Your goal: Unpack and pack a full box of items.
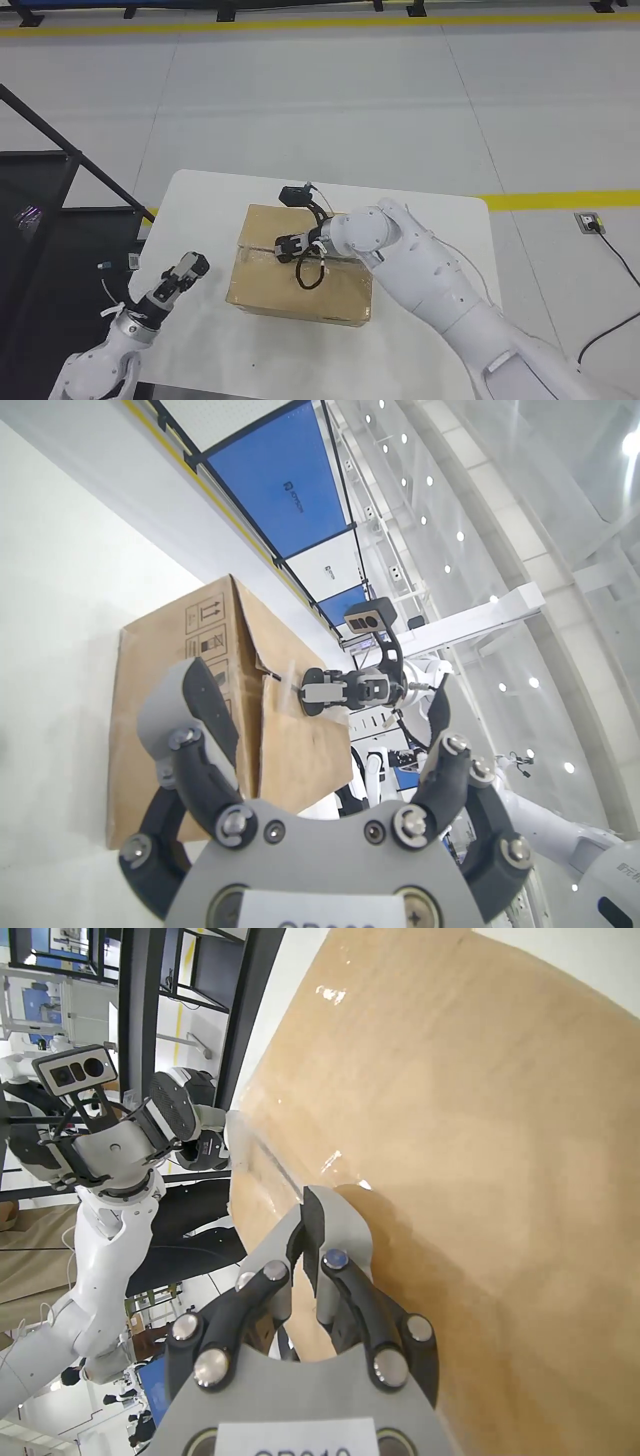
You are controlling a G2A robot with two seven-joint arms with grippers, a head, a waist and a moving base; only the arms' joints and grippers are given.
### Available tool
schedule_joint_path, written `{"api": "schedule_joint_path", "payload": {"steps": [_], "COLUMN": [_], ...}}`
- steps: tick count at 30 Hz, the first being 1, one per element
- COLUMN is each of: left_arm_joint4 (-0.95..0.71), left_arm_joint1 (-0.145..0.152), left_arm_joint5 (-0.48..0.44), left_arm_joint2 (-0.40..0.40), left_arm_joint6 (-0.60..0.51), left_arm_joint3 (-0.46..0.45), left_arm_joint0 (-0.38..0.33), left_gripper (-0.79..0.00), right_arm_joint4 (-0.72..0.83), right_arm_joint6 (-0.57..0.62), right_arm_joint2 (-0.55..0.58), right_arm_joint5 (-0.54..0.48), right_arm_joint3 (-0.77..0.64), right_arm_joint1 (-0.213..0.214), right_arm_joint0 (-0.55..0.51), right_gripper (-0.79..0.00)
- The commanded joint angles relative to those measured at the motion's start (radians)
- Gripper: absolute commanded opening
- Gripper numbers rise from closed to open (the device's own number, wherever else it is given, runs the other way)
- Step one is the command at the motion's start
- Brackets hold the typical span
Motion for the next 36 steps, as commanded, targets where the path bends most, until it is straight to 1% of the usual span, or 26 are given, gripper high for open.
{"api": "schedule_joint_path", "payload": {"steps": [1,5,10,21,36], "left_arm_joint4": [0.001,0.0,-0.007,-0.023,-0.038], "left_arm_joint1": [0.0,0.002,0.004,0.009,0.016], "left_arm_joint5": [-0.003,-0.005,0.001,0.003,0.006], "left_arm_joint2": [0.006,0.012,0.018,0.022,0.026], "left_arm_joint6": [-0.002,-0.009,-0.021,-0.036,-0.054], "left_arm_joint3": [0.001,-0.003,-0.008,-0.01,0.008], "left_arm_joint0": [-0.002,-0.006,-0.012,-0.022,-0.036], "left_gripper": [0.0,0.0,0.0,0.0,0.0], "right_arm_joint4": [-0.002,-0.026,-0.067,-0.199,-0.258], "right_arm_joint6": [0.008,0.024,0.058,0.087,0.087], "right_arm_joint2": [0.006,0.028,0.08,0.232,0.422], "right_arm_joint5": [0.0,0.023,0.063,0.217,0.268], "right_arm_joint3": [0.001,-0.034,-0.13,-0.354,-0.558], "right_arm_joint1": [0.002,0.017,0.052,0.135,0.207], "right_arm_joint0": [-0.002,-0.025,-0.081,-0.238,-0.431], "right_gripper": [-0.785,-0.785,-0.785,-0.785,-0.785]}}
